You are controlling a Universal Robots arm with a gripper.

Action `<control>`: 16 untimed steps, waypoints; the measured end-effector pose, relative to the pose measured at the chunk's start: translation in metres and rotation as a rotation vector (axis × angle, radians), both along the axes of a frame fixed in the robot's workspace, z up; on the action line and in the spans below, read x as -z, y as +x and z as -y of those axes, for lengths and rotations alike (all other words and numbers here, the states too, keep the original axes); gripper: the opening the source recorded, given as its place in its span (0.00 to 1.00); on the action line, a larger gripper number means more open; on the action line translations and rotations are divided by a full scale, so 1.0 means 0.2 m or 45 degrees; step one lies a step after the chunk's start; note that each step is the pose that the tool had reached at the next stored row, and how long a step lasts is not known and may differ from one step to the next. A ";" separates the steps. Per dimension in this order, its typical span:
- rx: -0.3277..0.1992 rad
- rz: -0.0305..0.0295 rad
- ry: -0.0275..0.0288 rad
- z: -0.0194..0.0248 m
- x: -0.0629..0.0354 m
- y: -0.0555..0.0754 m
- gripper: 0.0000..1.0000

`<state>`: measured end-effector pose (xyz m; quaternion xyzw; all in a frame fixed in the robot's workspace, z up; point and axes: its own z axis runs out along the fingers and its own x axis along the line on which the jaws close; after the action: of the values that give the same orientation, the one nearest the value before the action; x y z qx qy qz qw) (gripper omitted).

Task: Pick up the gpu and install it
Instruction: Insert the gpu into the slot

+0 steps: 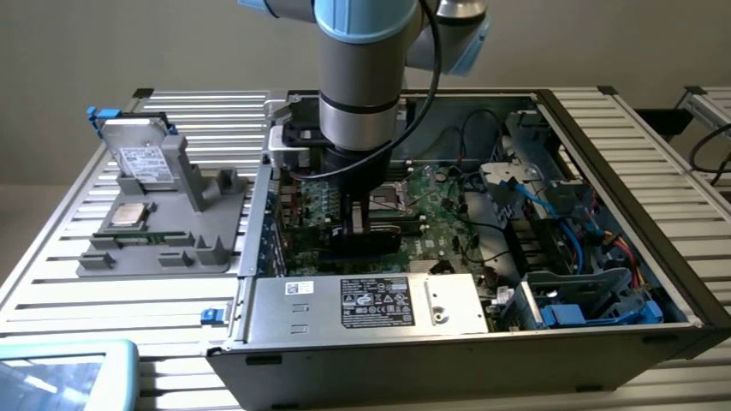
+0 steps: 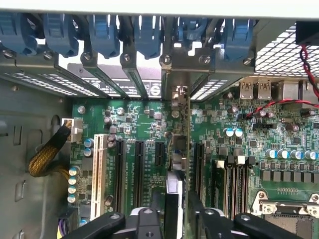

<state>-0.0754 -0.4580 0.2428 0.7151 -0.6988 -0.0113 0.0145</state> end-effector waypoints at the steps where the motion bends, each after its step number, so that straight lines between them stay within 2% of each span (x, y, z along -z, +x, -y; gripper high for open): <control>1: 0.000 0.0000 0.0001 0.000 -0.001 0.00 0.40; 2: 0.000 -0.0001 -0.0001 0.000 -0.004 0.00 0.40; 3: 0.000 0.0000 0.0001 0.000 -0.005 0.00 0.47; 6: 0.000 0.0002 0.0001 0.000 -0.020 0.00 0.47; 16: 0.000 0.0021 -0.0009 0.000 -0.219 0.00 0.47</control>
<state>-0.0754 -0.4581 0.2867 0.7151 -0.6988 -0.0104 0.0141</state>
